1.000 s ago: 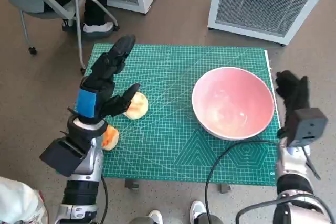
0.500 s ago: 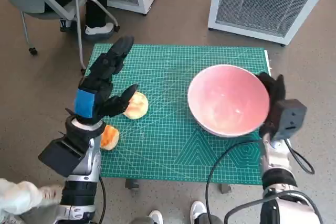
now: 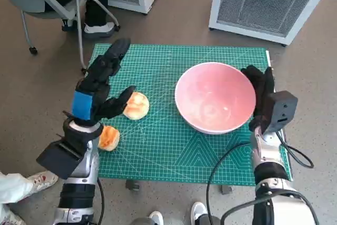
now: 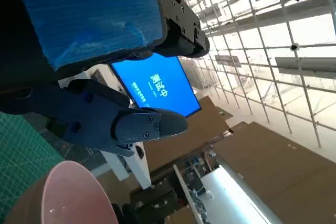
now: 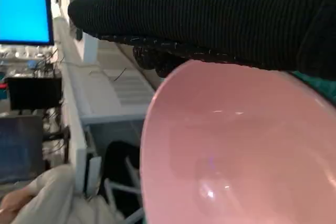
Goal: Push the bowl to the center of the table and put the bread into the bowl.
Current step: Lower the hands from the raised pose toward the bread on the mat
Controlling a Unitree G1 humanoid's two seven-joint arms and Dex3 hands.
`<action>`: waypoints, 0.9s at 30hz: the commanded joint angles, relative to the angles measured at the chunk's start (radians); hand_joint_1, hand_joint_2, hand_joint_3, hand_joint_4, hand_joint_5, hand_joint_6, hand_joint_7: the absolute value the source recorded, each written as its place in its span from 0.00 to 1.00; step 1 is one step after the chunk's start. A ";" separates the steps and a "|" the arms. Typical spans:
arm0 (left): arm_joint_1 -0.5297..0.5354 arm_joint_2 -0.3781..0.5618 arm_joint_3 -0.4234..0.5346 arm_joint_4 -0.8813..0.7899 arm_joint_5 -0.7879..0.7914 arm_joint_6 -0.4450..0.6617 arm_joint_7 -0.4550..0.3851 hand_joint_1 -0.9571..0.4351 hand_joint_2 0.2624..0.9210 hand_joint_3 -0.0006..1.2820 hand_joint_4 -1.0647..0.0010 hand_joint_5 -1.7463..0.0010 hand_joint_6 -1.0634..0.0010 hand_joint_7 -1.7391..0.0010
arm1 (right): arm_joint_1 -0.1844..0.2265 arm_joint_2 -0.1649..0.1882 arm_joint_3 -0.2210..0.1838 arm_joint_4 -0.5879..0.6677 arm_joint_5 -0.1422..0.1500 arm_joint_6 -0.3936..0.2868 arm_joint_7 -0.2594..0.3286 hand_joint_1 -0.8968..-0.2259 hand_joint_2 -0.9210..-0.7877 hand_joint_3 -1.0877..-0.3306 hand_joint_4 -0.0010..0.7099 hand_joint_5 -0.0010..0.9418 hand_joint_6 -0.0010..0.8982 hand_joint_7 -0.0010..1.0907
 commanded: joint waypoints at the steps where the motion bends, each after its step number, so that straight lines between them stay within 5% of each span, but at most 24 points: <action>1: 0.019 0.005 0.005 -0.023 0.015 0.009 0.014 0.36 1.00 0.27 0.68 1.00 0.58 0.97 | -0.017 0.036 -0.005 0.016 0.009 0.018 0.018 0.61 0.00 0.31 0.26 0.00 0.12 0.25; 9: 0.032 0.004 0.007 -0.033 0.011 0.010 0.020 0.35 1.00 0.27 0.68 1.00 0.58 0.97 | -0.049 0.062 0.022 0.025 -0.023 0.042 -0.012 0.61 0.00 0.32 0.26 0.01 0.17 0.18; 17: 0.058 0.014 0.019 -0.048 0.009 0.005 0.018 0.36 1.00 0.27 0.68 1.00 0.58 0.98 | -0.074 0.083 0.033 0.031 -0.023 0.070 -0.012 0.59 0.00 0.32 0.27 0.01 0.18 0.17; 21: 0.084 0.032 0.031 -0.066 0.016 0.001 0.015 0.36 1.00 0.27 0.68 1.00 0.58 0.98 | -0.083 0.077 0.026 0.028 -0.014 0.074 0.006 0.59 0.00 0.32 0.27 0.01 0.18 0.16; 27: 0.136 0.121 0.069 -0.071 0.057 -0.025 -0.007 0.35 1.00 0.28 0.69 1.00 0.60 0.98 | -0.094 0.044 0.055 0.006 -0.045 0.025 -0.007 0.60 0.00 0.31 0.26 0.00 0.17 0.15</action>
